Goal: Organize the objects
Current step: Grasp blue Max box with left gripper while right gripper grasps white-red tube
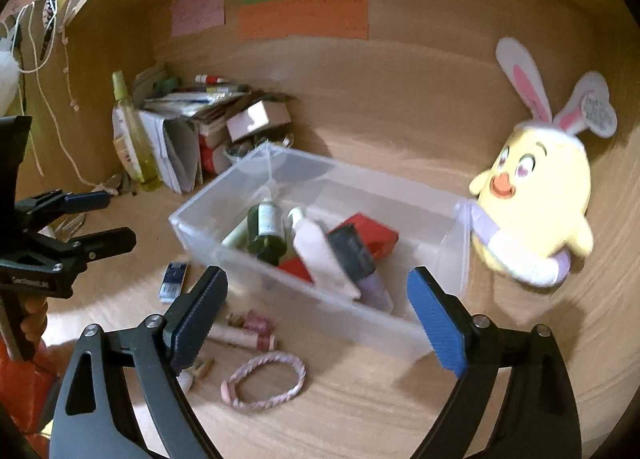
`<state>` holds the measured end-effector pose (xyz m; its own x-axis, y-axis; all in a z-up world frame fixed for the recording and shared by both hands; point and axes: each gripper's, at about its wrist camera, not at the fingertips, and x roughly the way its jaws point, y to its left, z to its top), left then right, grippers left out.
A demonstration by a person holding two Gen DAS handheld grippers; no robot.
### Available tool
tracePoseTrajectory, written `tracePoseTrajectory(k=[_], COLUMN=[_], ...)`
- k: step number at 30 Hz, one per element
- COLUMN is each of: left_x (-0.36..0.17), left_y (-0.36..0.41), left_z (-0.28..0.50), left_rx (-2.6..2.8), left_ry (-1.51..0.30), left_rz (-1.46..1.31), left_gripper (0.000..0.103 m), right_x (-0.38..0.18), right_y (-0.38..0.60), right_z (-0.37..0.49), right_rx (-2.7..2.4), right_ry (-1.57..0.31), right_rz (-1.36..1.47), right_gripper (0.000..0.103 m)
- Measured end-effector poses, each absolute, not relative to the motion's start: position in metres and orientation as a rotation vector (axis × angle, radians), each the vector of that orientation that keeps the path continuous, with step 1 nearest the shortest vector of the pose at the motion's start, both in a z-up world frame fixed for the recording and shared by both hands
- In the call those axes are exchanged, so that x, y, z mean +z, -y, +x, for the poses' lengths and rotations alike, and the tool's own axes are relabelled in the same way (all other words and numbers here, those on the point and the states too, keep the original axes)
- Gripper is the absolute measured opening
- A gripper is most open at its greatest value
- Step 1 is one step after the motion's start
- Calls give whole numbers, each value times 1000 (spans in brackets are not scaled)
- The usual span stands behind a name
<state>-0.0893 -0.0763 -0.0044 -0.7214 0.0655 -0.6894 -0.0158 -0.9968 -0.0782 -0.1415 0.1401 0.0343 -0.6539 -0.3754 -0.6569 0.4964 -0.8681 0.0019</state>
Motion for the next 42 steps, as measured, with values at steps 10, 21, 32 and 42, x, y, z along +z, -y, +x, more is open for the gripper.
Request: tracePoseTrajectory(k=[10,21,32,42], left_x=[-58,-76,-81,-76], left_y=[88,79,59,71], left_z=[-102,-127,-121,-109], left_rx=[2738,2644,2663,2711], left_ry=[95,111,-101,-68], left_rz=[-1405,-1487,-1423,-1379], left_gripper=[97,97,84,46], right_x=[6,-23,-43,-55], right_y=[-135,-123,-94,-65], right_z=[-129,-131,-134,-139], right_rx=[-2479,-2416,-2341,-2342], right_ry=[-227,-234,-226,-298], right_rz=[994,1116,1178,1203], right_gripper=[90,90,90,90])
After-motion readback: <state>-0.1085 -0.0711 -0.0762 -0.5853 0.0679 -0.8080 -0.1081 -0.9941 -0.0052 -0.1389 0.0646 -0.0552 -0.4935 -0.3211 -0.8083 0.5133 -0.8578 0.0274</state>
